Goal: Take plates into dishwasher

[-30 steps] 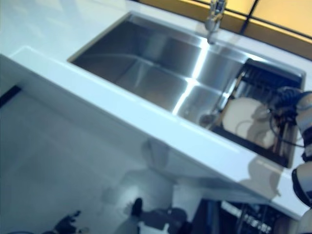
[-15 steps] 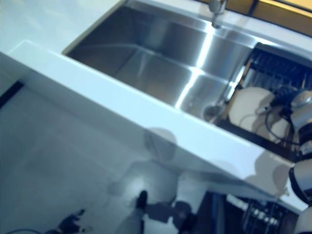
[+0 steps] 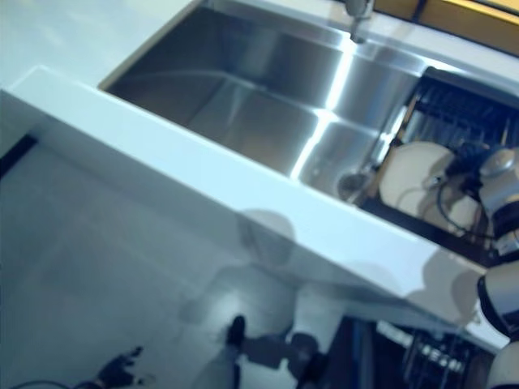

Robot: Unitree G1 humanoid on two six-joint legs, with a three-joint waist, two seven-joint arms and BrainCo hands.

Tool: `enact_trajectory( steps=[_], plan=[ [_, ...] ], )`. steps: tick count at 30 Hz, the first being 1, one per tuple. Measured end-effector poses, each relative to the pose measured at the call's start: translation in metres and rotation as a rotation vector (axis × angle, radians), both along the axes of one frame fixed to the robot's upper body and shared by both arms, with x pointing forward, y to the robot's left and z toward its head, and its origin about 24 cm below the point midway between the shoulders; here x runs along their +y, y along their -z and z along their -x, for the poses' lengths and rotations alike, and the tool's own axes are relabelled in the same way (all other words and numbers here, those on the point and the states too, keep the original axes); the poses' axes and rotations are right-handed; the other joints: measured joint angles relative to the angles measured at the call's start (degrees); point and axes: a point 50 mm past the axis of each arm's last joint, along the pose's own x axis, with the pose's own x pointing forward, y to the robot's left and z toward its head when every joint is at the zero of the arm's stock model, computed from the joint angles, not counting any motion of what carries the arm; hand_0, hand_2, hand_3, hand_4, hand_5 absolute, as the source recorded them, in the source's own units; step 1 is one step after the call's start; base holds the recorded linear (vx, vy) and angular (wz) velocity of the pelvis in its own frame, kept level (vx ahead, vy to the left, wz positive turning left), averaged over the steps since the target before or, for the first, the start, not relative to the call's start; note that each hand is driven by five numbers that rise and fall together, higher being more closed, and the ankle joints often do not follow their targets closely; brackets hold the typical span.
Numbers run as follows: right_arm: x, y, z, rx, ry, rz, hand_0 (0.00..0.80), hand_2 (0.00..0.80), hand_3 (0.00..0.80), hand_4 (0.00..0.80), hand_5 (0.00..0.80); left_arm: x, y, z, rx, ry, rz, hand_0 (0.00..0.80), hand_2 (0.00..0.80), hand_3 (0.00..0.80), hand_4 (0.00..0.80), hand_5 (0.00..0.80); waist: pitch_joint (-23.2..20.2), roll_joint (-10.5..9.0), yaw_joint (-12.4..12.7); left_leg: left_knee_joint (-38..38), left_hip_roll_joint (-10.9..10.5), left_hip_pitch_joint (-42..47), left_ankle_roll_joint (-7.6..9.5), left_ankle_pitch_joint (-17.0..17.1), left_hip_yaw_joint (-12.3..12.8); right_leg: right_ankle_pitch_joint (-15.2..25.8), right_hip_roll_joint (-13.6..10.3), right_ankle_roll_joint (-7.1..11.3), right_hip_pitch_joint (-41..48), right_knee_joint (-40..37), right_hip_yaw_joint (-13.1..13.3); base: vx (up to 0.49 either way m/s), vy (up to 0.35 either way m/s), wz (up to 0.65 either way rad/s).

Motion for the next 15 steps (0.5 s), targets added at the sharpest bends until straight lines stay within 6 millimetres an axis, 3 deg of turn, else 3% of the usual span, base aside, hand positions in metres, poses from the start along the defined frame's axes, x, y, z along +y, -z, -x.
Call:
enact_trajectory(
  steps=[15],
  plan=[
    [0.001,-0.01,0.001,0.001,-0.001,-0.01,0.0,0.0,0.0,0.0,0.0,-0.002,-0.002,-0.003,-0.011,0.014,0.011,0.0,0.0,0.0,0.0,0.0,0.62,0.26,-0.05,0.02,0.02,-0.79,0.02,0.14,0.2,0.01,-0.14,-0.01,-1.13,0.35,-0.03,-0.004,0.0,-0.01]
  ],
)
